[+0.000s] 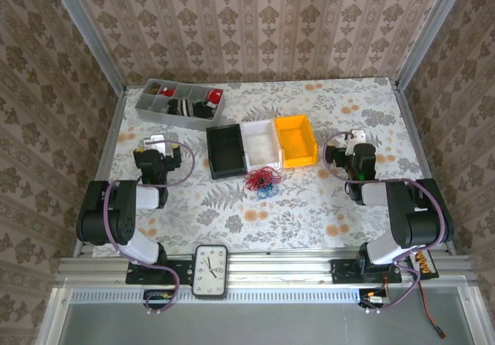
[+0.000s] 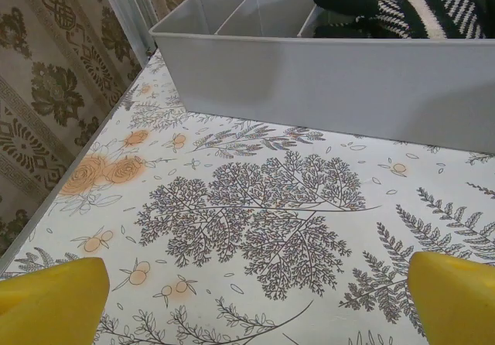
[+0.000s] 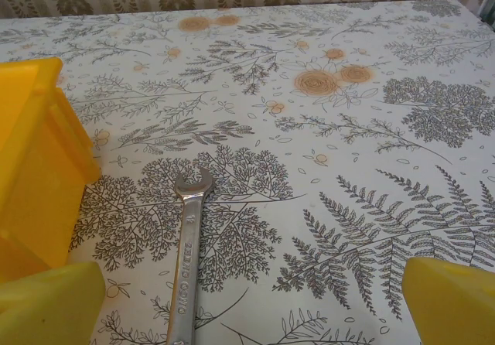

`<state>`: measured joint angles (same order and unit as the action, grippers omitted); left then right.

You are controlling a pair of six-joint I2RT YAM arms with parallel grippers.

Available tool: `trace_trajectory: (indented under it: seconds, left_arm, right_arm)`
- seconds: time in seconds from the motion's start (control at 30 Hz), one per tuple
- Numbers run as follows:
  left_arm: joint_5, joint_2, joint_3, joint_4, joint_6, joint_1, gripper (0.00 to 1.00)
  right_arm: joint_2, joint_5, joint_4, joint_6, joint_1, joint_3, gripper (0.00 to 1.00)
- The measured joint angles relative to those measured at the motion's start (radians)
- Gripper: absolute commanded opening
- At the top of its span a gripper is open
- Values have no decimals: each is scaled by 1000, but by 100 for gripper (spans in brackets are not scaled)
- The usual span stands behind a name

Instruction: Untangle the cables

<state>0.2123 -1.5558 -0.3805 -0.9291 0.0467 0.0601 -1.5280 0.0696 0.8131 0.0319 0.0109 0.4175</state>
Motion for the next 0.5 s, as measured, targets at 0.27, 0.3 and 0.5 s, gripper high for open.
trace_trajectory:
  seconds: [0.27, 0.3, 0.5]
  left_arm:
    - [-100, 0, 0, 8, -1, -48, 100]
    - [-117, 0, 0, 13, 0, -48, 100]
    - [-170, 0, 0, 23, 1, -47, 100]
  right_arm:
    - [0, 0, 0, 0, 0, 0, 100]
    - [0, 0, 0, 0, 0, 0, 100]
    - [0, 0, 0, 0, 0, 0, 100]
